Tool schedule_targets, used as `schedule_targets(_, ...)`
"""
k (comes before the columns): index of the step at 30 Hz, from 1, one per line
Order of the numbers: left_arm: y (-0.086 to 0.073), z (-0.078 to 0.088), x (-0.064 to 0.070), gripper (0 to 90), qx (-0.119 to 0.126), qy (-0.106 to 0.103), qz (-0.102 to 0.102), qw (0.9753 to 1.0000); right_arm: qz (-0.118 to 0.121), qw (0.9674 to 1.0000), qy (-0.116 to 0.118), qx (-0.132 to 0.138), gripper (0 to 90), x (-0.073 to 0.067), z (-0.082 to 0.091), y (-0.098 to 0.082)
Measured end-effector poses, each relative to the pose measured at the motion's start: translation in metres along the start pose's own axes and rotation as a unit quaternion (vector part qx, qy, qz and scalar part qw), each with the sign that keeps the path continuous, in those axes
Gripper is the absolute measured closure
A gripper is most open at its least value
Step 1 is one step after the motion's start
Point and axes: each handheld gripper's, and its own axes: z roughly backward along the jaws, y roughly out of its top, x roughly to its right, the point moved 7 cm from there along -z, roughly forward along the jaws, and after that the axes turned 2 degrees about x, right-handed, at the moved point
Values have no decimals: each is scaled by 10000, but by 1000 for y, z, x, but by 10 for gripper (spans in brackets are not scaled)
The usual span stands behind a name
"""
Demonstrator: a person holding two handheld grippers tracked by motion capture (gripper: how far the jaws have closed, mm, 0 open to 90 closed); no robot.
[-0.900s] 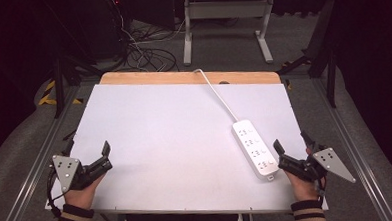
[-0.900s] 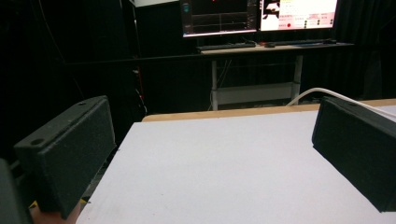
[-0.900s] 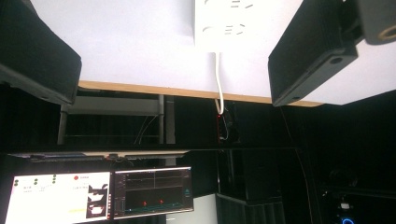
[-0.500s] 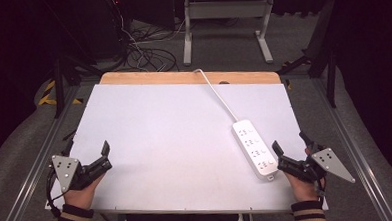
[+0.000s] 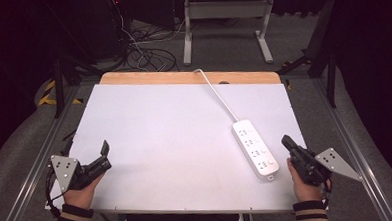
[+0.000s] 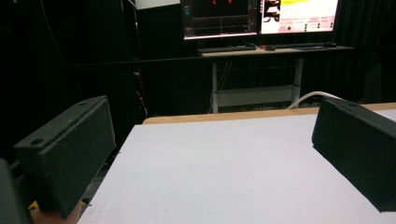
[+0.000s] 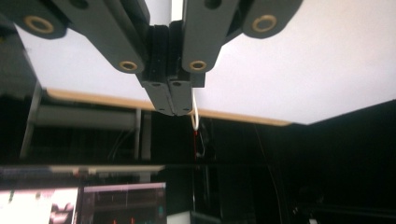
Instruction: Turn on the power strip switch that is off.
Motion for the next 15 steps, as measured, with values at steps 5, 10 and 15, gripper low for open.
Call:
schedule_targets(5, -1, -1, 1, 0, -9, -6, -7, 10000, 59, 9995, -154, -253, 900, 2, -1, 1)
schedule_targets(10, -1, -1, 1, 0, -2, 5, -25, 10000, 165, 9976, -234, -636, 900, 4, -5, 18)
schedule_targets(15, -2, -2, -1, 1, -26, 39, -48, 10000, 235, 9952, -82, -951, 900, -8, -11, 38)
